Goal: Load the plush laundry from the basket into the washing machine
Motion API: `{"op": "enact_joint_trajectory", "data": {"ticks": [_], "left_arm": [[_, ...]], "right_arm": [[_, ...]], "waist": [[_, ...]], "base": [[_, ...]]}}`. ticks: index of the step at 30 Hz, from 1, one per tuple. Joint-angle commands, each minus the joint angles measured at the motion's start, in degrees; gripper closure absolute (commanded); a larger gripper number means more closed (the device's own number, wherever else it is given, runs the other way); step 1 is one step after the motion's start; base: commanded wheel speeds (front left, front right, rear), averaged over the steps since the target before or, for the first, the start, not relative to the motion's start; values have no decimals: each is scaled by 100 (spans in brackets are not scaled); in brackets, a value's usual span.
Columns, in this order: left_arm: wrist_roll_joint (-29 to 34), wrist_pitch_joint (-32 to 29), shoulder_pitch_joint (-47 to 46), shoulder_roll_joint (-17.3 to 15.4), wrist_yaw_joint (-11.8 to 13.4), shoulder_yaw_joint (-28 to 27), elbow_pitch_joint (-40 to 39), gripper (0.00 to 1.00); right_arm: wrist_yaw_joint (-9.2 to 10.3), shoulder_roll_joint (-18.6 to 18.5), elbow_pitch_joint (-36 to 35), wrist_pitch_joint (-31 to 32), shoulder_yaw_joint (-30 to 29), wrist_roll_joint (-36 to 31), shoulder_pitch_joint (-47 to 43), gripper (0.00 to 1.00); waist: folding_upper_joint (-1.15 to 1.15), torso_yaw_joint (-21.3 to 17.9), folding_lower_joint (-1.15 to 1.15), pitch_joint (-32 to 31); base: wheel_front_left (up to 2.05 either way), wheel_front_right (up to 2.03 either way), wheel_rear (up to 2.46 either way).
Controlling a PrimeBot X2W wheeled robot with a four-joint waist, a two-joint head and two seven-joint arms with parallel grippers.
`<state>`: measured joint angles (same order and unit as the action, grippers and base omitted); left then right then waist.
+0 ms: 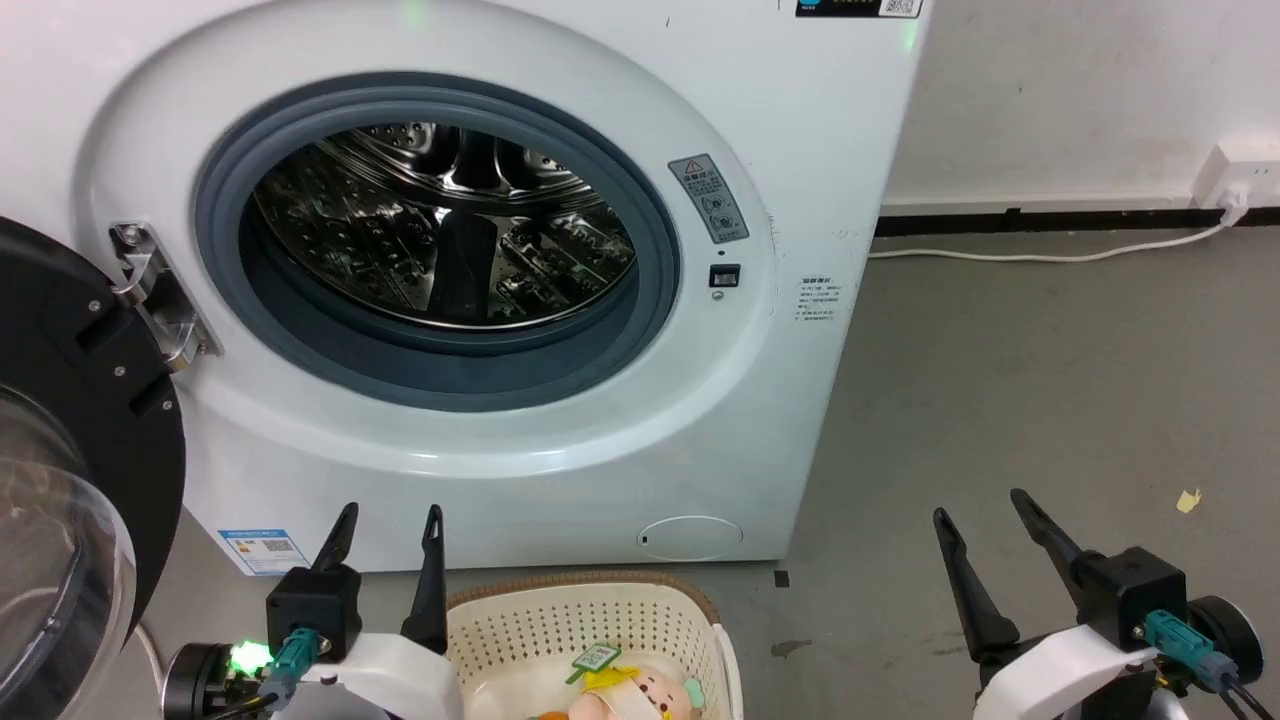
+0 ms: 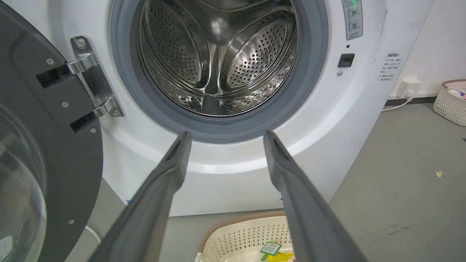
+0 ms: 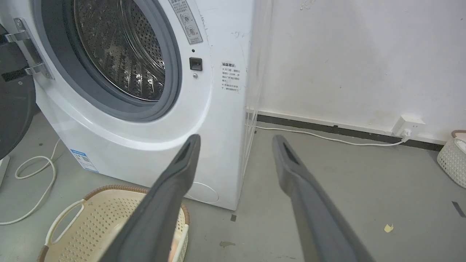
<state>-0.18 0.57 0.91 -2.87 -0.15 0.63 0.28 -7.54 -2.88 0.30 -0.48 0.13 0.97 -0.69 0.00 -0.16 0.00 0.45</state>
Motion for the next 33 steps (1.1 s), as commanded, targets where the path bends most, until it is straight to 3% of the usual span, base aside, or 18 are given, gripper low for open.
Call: {"op": "enact_joint_trajectory", "data": {"ticks": [1, 15, 33], "left_arm": [[-34, 60, -19, 0, 6, 29, -2, 0], [-57, 213, -226, -77, -78, 178, 334, 0], [-204, 254, -766, -401, -200, 290, 1463, 0]], "right_arm": [[0, 0, -6, -76, -10, 67, 20, 0], [1, 0, -65, -231, -31, 195, 198, 0], [2, 0, -146, -446, 127, 531, 457, 0]], "waist": [[0, -16, 0, 41], [0, -216, 0, 492], [0, -725, 0, 1266]], "base": [[0, 0, 0], [0, 0, 0], [0, 0, 0]]}}
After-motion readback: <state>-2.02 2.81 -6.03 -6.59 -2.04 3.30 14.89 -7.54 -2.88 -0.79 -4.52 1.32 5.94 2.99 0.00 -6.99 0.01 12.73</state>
